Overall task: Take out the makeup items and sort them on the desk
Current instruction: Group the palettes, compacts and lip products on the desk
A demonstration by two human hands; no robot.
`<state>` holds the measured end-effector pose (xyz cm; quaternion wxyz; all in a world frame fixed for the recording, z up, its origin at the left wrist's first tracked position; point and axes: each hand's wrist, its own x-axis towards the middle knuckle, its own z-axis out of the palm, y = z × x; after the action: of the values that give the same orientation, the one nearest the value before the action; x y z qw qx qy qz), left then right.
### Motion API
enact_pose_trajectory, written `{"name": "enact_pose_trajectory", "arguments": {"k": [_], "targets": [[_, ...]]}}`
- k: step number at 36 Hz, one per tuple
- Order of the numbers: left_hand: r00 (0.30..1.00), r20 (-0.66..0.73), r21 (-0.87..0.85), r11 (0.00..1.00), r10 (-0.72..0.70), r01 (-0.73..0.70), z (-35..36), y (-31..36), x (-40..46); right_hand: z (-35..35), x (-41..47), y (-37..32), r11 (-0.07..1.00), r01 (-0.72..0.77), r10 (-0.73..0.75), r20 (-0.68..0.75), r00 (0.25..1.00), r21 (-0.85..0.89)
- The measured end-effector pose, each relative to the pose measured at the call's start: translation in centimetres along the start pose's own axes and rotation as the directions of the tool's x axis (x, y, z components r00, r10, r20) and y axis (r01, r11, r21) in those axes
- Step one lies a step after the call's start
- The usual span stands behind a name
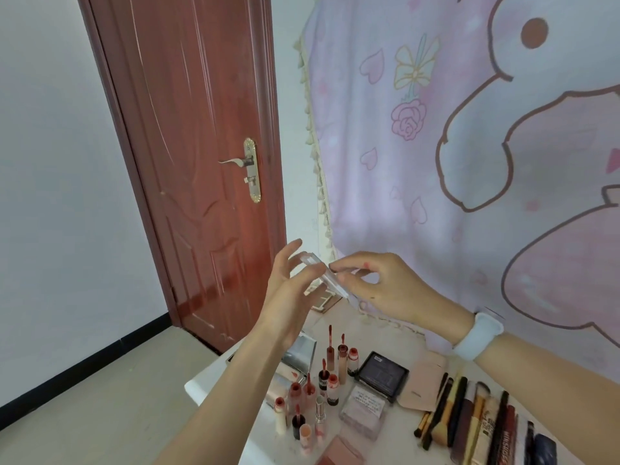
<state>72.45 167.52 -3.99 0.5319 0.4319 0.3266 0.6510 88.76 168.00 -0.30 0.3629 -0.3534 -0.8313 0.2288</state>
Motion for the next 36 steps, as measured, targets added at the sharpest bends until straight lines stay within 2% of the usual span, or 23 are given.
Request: {"name": "enact_pose_trajectory", "arguments": {"k": [3, 8, 11, 18, 21, 24, 26, 28, 31, 36], "targets": [[0.997, -0.004, 0.011, 0.997, 0.075, -0.075, 0.7, 0.2, -0.3, 0.4, 0.1, 0.1, 0.991, 0.043, -0.042, 0.011, 0.999, -0.123], [0.990, 0.014, 0.126, 0.982, 0.143, -0.144, 0.8, 0.1, -0.7, 0.1, 0.1, 0.4, 0.988, -0.003, 0.012, 0.058, 0.998, -0.153], [0.989, -0.018, 0.215, 0.966, 0.150, -0.142, 0.9, 0.0, -0.4, 0.0, 0.0, 0.6, 0.981, 0.007, 0.009, 0.081, 0.997, -0.192], [0.995, -0.018, 0.196, 0.976, 0.099, -0.094, 2.0, 0.0, 0.8, -0.5, 1.2, 2.2, 0.970, -0.031, 0.029, -0.015, 0.999, -0.240], [1.000, 0.010, 0.133, 0.991, 0.003, -0.004, 2.0, -0.2, 1.9, -1.4, 2.4, 3.6, 0.965, -0.113, 0.097, -0.081, 0.992, -0.236], [0.978, 0.102, -0.053, 0.981, -0.180, 0.186, 1.7, -0.5, 3.2, -2.2, 3.4, 5.3, 0.955, -0.206, 0.186, -0.113, 0.976, -0.215], [0.942, 0.142, -0.106, 0.942, -0.303, 0.318, 1.3, -1.1, 4.3, -2.4, 3.8, 6.3, 0.940, -0.270, 0.246, -0.132, 0.960, -0.207], [0.903, 0.114, -0.052, 0.905, -0.415, 0.423, 0.8, -1.9, 5.6, -2.3, 4.1, 7.5, 0.916, -0.307, 0.274, -0.155, 0.949, -0.258], [0.838, 0.039, 0.176, 0.829, -0.545, 0.531, -0.2, -3.2, 7.4, -2.0, 4.5, 9.2, 0.864, -0.343, 0.297, -0.177, 0.938, -0.370], [0.775, 0.005, 0.424, 0.703, -0.633, 0.571, -1.8, -4.8, 9.8, -0.4, 4.9, 12.6, 0.814, -0.390, 0.373, -0.129, 0.919, -0.431]]}}
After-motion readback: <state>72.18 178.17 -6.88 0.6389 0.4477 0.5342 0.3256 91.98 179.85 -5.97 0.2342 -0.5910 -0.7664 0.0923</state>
